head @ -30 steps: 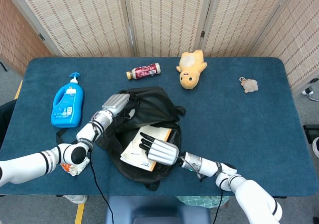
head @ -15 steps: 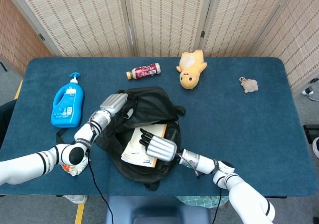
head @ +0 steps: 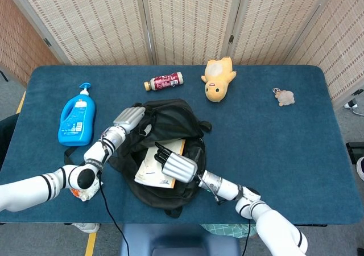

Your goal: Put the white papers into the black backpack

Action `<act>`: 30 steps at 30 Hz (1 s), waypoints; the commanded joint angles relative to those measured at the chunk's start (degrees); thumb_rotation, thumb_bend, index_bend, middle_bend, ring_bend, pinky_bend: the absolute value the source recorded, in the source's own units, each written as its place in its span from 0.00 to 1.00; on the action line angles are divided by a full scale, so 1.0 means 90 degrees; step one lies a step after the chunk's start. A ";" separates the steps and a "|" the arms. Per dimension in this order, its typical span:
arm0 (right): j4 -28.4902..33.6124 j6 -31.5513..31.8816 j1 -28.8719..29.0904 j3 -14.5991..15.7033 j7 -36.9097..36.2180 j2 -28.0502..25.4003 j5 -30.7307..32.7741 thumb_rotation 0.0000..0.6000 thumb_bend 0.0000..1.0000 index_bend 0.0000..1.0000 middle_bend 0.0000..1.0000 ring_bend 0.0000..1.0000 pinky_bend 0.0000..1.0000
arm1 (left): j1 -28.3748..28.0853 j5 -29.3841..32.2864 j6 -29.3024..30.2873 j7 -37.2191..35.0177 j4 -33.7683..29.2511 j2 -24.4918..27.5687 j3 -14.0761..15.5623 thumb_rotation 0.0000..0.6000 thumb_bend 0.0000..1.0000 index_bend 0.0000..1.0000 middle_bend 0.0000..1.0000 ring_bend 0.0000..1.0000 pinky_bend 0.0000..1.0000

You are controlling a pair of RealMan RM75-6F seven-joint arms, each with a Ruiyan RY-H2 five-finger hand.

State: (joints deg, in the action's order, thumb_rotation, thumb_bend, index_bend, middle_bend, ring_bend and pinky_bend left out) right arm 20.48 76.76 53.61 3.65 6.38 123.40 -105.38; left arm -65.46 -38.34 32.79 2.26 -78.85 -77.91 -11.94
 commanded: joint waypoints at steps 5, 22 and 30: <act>0.0766 -0.0107 -0.0200 -0.0052 0.0700 -0.0343 0.0202 1.00 0.27 0.05 0.15 0.16 0.02 | 0.0001 0.0006 -0.0036 -0.0008 0.0023 0.0005 0.0014 1.00 0.60 0.54 0.27 0.17 0.04; 0.3318 -0.0585 -0.0599 0.0019 0.2462 -0.1764 0.0359 1.00 0.04 0.00 0.00 0.05 0.00 | -0.0039 0.0085 -0.0061 0.0031 0.0028 0.0016 0.0059 1.00 0.60 0.53 0.26 0.17 0.04; 0.4570 -0.0463 -0.0921 0.0194 0.3006 -0.2849 0.0248 1.00 0.04 0.00 0.00 0.05 0.00 | -0.0040 0.0089 -0.0047 0.0083 -0.0019 0.0019 0.0119 1.00 0.60 0.53 0.26 0.17 0.04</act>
State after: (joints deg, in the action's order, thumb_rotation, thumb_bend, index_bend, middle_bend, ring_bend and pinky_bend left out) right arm 58.33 71.83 46.67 4.56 31.78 100.93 -102.55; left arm -65.82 -37.48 32.34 2.93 -78.93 -77.77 -10.94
